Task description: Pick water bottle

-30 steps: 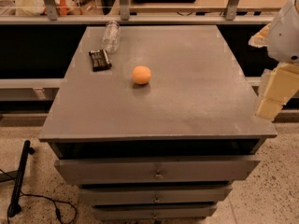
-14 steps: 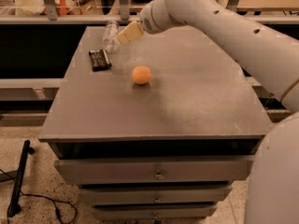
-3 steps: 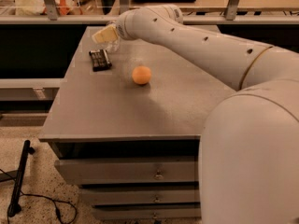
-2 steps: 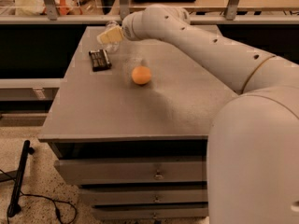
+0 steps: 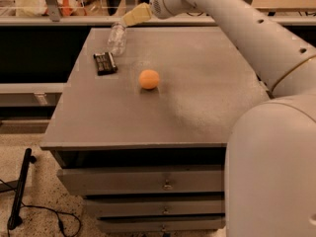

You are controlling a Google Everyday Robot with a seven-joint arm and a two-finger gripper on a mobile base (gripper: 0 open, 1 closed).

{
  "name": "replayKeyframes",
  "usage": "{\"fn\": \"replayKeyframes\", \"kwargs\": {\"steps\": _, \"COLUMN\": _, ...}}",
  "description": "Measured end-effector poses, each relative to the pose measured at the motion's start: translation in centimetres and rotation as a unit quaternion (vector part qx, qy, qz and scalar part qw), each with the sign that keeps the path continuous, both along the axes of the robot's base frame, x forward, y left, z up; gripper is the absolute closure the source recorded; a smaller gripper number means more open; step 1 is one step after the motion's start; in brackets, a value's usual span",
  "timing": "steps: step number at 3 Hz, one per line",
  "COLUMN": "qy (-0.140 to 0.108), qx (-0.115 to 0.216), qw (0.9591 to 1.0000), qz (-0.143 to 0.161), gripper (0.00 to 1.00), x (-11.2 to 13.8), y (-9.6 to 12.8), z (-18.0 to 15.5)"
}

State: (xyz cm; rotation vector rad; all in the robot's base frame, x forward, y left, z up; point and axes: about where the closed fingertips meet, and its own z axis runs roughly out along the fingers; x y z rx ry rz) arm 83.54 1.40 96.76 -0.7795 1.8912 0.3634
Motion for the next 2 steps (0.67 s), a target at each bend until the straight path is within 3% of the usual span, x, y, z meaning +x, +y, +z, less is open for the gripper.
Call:
{"fn": "replayKeyframes", "kwargs": {"steps": 1, "qy": -0.007, "qx": -0.081, "qw": 0.9967, "qz": 0.003, "gripper": 0.0, "x": -0.2, "y": -2.6, "z": 2.6}}
{"fn": "replayKeyframes", "kwargs": {"steps": 2, "qy": 0.021, "qx": -0.107, "qw": 0.994, "qz": 0.008, "gripper": 0.0, "x": -1.0, "y": -3.6, "z": 1.7}}
